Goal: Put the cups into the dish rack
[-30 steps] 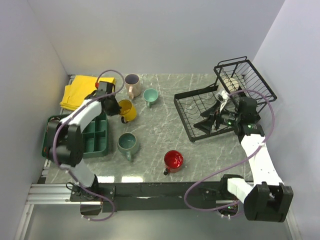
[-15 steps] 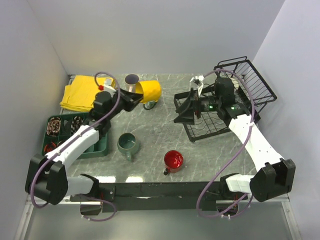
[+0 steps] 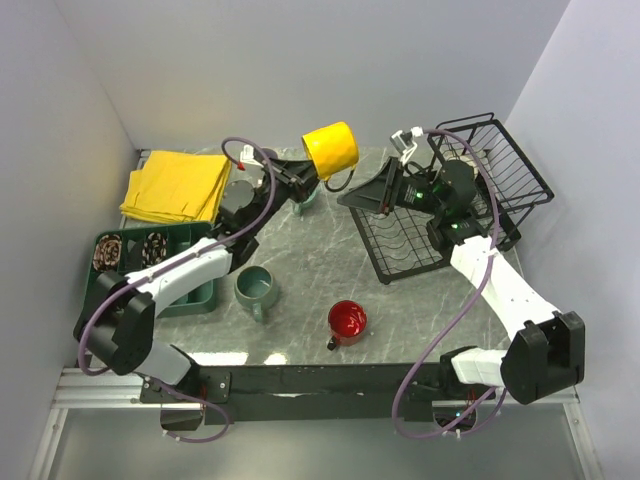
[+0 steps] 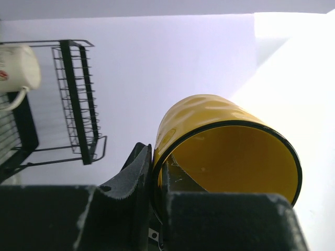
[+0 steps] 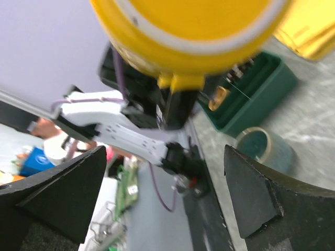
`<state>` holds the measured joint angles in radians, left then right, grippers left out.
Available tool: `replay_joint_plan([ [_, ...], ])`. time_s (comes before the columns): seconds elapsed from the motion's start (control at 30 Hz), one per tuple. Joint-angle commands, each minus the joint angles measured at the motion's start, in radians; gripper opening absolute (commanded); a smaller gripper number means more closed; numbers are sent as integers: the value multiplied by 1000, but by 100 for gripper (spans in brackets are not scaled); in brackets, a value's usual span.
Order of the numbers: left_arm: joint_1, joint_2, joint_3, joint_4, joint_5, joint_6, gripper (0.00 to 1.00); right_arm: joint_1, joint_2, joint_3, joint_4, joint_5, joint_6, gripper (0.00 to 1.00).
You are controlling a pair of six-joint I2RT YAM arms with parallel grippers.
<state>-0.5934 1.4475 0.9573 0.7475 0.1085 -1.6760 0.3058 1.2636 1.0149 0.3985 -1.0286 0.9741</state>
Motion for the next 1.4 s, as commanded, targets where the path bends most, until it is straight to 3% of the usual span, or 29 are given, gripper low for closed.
replay_joint_plan([
  [0.0,-34,17,93,191,-35,-60,1,9,16,49,183,33,175,95],
  [0.23,-62,42,127,174,-32,-54,1,10,46,94,186,27,196,74],
  [0.8,-101,50,146,96,-50,30,1,-4,94,129,178,50,242,47],
  [0.9,-109,53,153,79,-53,55,1,-10,94,125,172,58,241,25],
  [0.93,-112,51,153,73,-55,61,1,-19,91,125,175,56,239,3],
  [1.07,-117,51,146,67,-43,88,2,-49,74,91,232,42,259,0],
  [1.17,-117,36,133,44,-43,113,25,-71,65,83,240,32,236,0],
  [1.2,-117,30,126,41,-46,120,42,-77,57,83,205,30,200,0],
  [1.27,-117,4,101,32,-44,142,57,-95,43,73,191,24,172,0],
  [1.3,-117,-9,92,27,-47,153,69,-103,39,70,169,19,140,0],
  [1.37,-115,-44,66,0,-52,183,78,-128,23,62,143,15,100,0],
])
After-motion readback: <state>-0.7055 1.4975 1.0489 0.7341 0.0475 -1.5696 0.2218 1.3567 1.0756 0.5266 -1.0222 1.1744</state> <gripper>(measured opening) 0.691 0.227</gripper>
